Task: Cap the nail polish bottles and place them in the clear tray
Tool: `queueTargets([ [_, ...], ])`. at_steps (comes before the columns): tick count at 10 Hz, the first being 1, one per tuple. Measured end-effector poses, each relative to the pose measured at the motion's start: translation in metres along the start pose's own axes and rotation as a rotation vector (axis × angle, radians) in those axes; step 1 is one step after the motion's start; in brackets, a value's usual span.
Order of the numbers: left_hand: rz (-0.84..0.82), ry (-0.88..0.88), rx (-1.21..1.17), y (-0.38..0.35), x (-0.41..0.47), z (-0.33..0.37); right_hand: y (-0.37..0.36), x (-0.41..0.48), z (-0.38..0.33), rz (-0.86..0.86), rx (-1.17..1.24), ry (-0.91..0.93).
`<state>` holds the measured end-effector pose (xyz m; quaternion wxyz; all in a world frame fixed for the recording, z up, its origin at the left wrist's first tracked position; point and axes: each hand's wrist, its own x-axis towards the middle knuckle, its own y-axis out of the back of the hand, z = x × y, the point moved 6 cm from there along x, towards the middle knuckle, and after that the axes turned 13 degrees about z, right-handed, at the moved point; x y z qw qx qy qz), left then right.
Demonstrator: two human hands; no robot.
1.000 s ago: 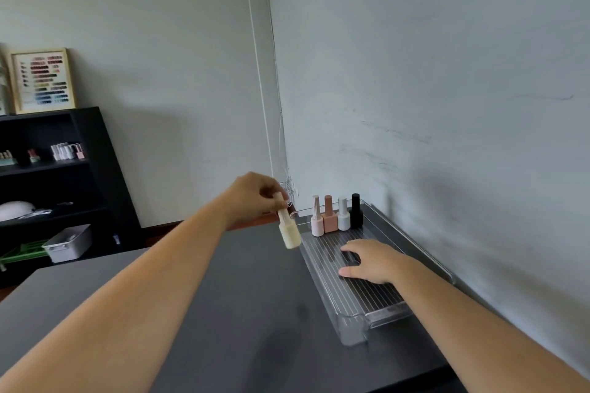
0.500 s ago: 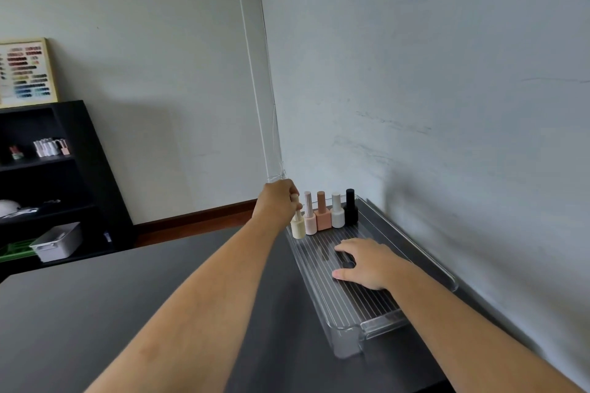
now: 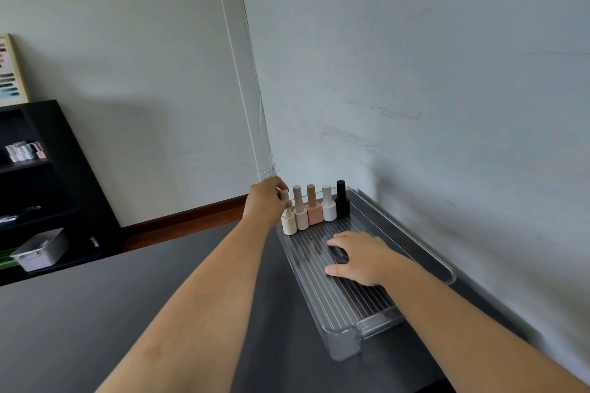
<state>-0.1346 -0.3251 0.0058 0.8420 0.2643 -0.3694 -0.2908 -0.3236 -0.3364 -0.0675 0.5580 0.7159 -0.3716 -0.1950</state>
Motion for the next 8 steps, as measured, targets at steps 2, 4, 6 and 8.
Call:
queueTargets([
  [2,-0.034,-0.020,0.016,0.002,-0.003,-0.004,0.001,-0.002,-0.001,-0.008,-0.001,-0.005],
  [4,-0.026,-0.002,-0.014,0.003,-0.005,-0.004,0.002,-0.004,-0.002,-0.007,-0.004,-0.005],
  [6,-0.026,-0.013,-0.022,0.011,-0.005,-0.005,0.004,-0.004,-0.003,-0.004,0.017,-0.011],
  [8,-0.008,-0.050,0.024,0.058,-0.018,-0.007,0.026,-0.007,-0.014,0.043,0.223,-0.028],
])
